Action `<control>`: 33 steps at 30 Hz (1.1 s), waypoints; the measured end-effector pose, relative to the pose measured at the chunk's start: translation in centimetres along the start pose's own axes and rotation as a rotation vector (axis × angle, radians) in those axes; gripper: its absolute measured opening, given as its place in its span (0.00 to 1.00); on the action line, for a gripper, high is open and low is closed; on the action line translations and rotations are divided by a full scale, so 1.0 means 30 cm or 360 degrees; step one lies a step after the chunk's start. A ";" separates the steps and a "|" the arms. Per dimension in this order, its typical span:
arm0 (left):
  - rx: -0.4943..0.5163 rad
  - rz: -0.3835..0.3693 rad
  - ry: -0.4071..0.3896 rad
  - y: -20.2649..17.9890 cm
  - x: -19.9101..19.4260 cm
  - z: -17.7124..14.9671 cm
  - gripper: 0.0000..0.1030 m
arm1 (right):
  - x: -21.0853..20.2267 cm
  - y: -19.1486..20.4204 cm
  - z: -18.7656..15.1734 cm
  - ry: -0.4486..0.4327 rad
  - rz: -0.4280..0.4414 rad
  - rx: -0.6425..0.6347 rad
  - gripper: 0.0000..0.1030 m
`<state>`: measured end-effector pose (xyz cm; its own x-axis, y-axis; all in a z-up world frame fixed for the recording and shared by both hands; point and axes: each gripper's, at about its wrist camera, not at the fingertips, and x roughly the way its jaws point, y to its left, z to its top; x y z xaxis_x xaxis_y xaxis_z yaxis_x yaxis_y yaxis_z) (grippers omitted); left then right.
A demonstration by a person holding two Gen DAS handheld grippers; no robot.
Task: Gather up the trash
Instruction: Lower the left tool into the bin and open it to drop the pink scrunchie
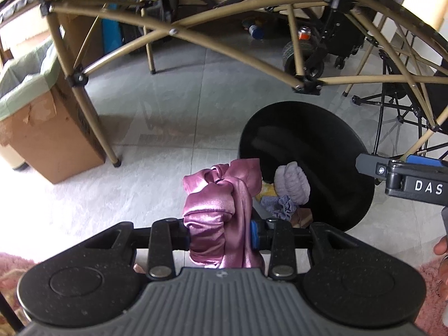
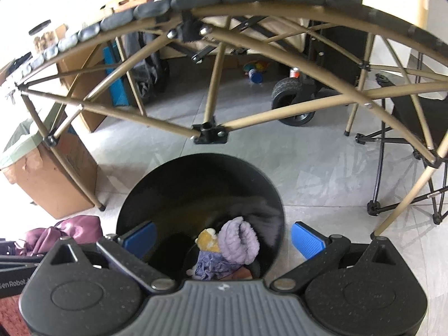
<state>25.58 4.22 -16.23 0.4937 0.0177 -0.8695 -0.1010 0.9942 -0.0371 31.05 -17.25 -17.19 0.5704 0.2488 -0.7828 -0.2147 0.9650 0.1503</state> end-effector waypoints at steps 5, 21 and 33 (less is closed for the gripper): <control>0.0063 -0.0012 -0.0032 -0.058 -0.015 0.006 0.35 | -0.040 -0.073 -0.001 -0.0047 -0.0036 0.0087 1.00; 0.0280 -0.0042 -0.0092 -0.264 -0.001 0.064 0.35 | -0.152 -0.274 -0.028 -0.0154 -0.0130 0.0323 1.00; 0.0382 -0.0098 -0.0085 -0.385 0.054 0.120 0.35 | -0.203 -0.376 -0.045 -0.0251 -0.0278 0.0508 1.00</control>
<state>30.65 -6.85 -15.45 0.5380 -0.0443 -0.8418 0.1357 0.9902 0.0346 28.94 -29.75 -14.95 0.6965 0.0642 -0.7147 0.1396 0.9648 0.2228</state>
